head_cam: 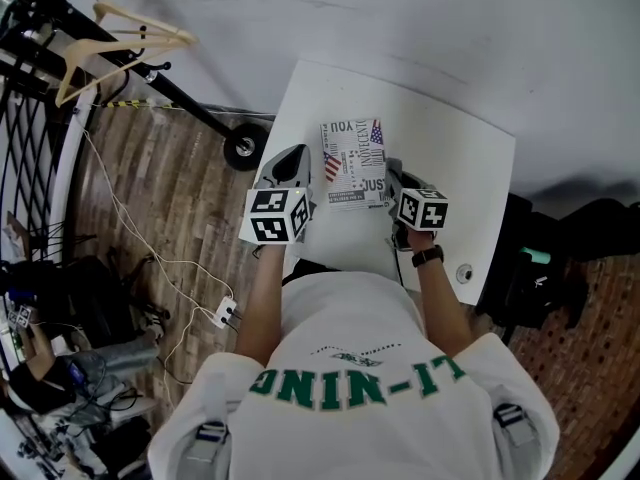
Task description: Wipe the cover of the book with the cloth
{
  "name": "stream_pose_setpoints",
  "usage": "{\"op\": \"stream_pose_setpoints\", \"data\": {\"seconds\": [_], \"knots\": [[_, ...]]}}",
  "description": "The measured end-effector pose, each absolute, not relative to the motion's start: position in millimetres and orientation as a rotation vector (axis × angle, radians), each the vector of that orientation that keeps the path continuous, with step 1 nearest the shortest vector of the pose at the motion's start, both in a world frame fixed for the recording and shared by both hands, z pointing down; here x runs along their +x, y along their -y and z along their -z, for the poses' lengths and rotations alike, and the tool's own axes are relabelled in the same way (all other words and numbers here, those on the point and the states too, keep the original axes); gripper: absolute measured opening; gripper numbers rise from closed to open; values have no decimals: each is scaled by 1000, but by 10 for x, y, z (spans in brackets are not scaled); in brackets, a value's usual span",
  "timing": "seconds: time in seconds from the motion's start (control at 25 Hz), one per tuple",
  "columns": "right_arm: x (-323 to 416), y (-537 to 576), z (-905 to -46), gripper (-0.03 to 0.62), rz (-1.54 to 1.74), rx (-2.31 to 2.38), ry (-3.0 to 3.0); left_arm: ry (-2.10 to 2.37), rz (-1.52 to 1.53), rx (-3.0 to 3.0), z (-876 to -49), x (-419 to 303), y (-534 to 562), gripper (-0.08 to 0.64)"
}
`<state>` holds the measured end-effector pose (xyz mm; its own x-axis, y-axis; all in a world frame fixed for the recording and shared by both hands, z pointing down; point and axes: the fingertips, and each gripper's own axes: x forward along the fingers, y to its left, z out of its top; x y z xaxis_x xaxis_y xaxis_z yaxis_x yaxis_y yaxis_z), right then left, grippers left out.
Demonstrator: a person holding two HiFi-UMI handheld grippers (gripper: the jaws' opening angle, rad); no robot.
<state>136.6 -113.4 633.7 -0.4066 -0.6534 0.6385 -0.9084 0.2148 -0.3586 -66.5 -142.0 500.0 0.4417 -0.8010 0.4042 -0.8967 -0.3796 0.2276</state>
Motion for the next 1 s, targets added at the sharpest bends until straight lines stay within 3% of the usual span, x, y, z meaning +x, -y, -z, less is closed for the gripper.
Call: {"op": "stream_pose_setpoints", "data": {"seconds": [0.2, 0.52, 1.0], "knots": [[1203, 1741, -4971, 38, -562, 1615, 2335, 1475, -227, 2387, -4440, -642, 1651, 8], [1113, 1848, -3356, 38, -108, 1850, 2463, 1583, -59, 2585, -3370, -579, 1809, 8], [1044, 1702, -3284, 38, -77, 1863, 2449, 1534, -21, 2632, -3285, -423, 1778, 8]]}}
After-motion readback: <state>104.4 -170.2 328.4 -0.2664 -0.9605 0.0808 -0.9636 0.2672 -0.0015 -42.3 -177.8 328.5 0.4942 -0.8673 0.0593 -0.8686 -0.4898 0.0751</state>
